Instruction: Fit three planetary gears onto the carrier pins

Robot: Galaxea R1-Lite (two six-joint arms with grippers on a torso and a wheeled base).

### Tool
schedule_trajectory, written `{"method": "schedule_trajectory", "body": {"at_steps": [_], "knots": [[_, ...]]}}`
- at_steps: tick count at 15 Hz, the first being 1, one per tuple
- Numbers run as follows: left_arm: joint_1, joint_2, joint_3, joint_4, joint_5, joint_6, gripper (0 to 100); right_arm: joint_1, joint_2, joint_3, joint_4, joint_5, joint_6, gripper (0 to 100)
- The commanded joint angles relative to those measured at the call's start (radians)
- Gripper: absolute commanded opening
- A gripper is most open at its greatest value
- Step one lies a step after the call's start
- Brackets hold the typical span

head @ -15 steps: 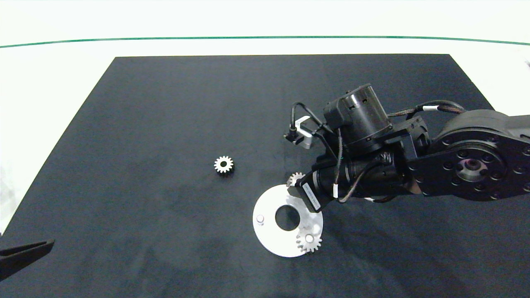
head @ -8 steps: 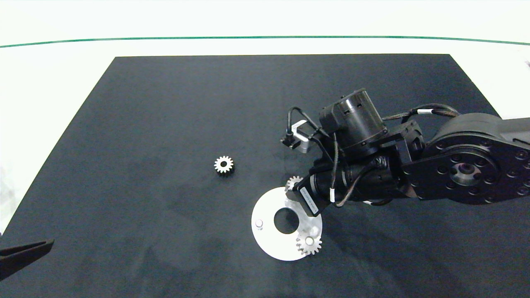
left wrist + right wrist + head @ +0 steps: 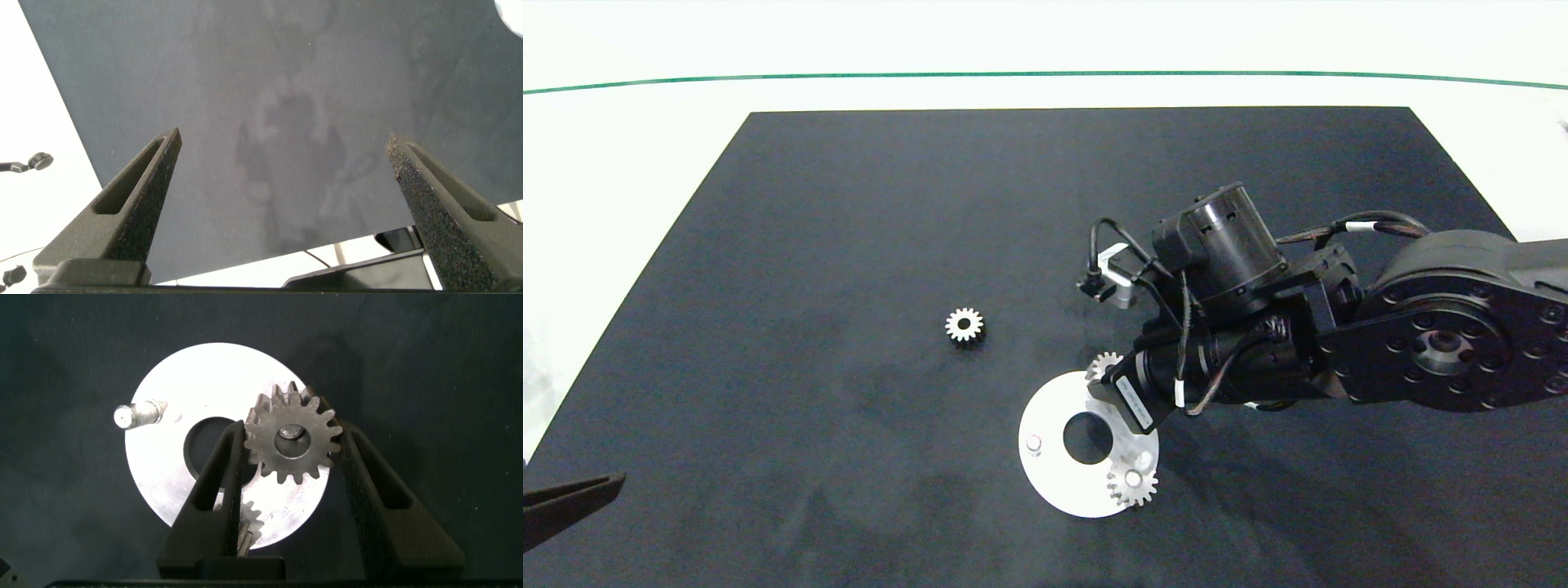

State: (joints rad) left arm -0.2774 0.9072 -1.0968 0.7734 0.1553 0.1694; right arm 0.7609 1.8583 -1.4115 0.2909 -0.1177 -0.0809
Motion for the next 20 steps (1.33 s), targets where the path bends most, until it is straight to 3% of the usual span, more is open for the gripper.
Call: {"method": "schedule_trajectory", "body": {"at_steps": [1, 2, 14, 17, 20], "knots": [[0.0, 0.002, 0.0, 0.004, 0.001, 0.001, 100, -0.002, -0.011, 0.02, 0.002, -0.004, -0.002, 22], [0.0, 0.001, 0.0, 0.004, 0.001, 0.001, 100, -0.003, -0.013, 0.02, 0.002, -0.004, -0.002, 100], [0.0, 0.001, 0.0, 0.004, 0.001, 0.001, 100, -0.005, -0.074, 0.059, 0.001, -0.004, -0.004, 100], [0.0, 0.002, 0.0, 0.006, 0.001, 0.001, 100, -0.015, -0.123, 0.059, 0.001, -0.039, -0.005, 100], [0.0, 0.001, 0.0, 0.006, 0.001, 0.001, 100, -0.055, -0.116, 0.052, -0.004, -0.039, -0.004, 100]]}}
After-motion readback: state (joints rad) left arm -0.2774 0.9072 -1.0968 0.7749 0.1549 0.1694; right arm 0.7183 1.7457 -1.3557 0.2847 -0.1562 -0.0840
